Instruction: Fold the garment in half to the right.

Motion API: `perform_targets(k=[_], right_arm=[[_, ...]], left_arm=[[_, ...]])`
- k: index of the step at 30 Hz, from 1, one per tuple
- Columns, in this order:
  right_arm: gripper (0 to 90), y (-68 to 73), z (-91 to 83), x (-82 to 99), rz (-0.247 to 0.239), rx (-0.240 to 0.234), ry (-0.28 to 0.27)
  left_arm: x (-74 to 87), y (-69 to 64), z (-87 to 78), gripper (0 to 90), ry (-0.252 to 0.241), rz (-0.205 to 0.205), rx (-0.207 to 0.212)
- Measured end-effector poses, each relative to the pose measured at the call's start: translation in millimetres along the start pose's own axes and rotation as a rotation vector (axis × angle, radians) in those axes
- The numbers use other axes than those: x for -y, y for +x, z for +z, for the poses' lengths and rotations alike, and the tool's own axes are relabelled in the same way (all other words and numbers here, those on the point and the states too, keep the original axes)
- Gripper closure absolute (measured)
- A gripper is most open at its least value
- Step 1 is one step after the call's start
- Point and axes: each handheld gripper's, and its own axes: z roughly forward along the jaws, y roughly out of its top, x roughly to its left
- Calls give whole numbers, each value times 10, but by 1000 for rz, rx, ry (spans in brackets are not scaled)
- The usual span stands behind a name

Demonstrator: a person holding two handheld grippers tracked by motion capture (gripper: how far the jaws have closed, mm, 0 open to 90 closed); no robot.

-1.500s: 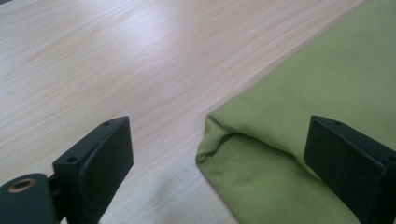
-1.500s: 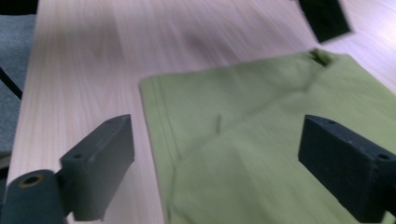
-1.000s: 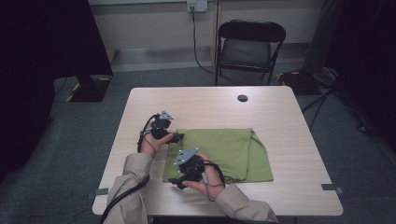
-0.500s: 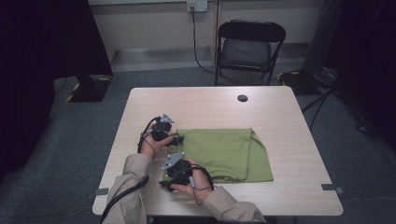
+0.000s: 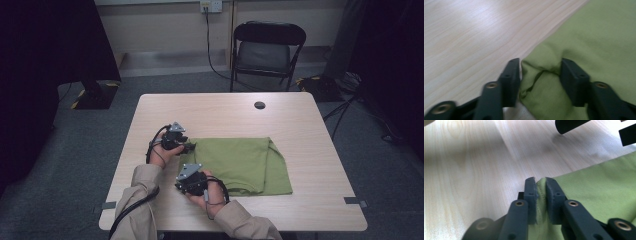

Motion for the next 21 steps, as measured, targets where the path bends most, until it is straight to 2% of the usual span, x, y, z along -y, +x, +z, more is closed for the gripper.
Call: perform_targets(k=[1,4,6,10,14,19,21], right_arm=[[829,2,-2,0,1,0,1],[840,6,-6,-4,-6,-1,7],[843,15,-10,-10,-11,-1,13],[846,25,-13,-6,-7,2,11],[848,33,-18,0,-2,-1,4],[849,49,-99,-26,27,-24,-46],[849,68,-141,-68,21,-27,-63]], left_arm=[[-1,1,-1,558,0,-7,-6],[0,14,0,594,-5,13,7],[5,11,-2,665,-9,15,23],[-22,-3,-9,749,15,11,35],[-65,-54,-39,808,48,35,16],[-123,-49,-187,833,51,20,19],[-168,-46,-267,843,46,-4,24]])
